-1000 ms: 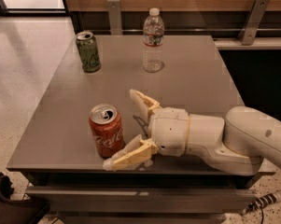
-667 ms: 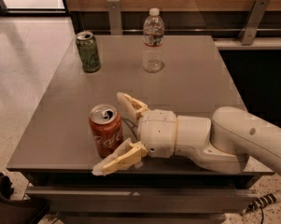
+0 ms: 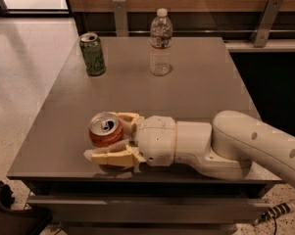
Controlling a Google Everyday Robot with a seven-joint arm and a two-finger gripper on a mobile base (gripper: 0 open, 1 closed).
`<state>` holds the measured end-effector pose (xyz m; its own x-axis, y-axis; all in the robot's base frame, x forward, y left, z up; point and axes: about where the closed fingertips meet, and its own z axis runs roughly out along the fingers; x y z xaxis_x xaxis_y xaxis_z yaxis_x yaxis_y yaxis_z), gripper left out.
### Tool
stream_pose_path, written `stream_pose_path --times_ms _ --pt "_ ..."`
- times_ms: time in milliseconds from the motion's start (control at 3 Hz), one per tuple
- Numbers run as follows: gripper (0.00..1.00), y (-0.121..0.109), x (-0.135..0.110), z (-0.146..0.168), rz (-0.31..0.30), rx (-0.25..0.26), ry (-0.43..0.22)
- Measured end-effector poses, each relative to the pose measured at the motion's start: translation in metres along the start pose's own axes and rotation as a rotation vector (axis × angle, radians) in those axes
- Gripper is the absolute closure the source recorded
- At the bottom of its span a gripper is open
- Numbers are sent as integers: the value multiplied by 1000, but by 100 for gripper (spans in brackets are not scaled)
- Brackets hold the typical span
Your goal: Move coke can near water bottle
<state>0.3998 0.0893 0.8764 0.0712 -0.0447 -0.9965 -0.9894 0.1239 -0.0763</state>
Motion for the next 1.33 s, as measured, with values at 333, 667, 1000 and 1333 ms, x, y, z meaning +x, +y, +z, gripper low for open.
stream_pose_path --times_ms 333,667,1000,1333 --pt "71 1 -1 1 -2 -3 1" --pt "99 3 -2 4 -6 -8 2" --pt "100 3 -3 4 -6 -9 2" --pt "100 -24 -11 -7 22 22 6"
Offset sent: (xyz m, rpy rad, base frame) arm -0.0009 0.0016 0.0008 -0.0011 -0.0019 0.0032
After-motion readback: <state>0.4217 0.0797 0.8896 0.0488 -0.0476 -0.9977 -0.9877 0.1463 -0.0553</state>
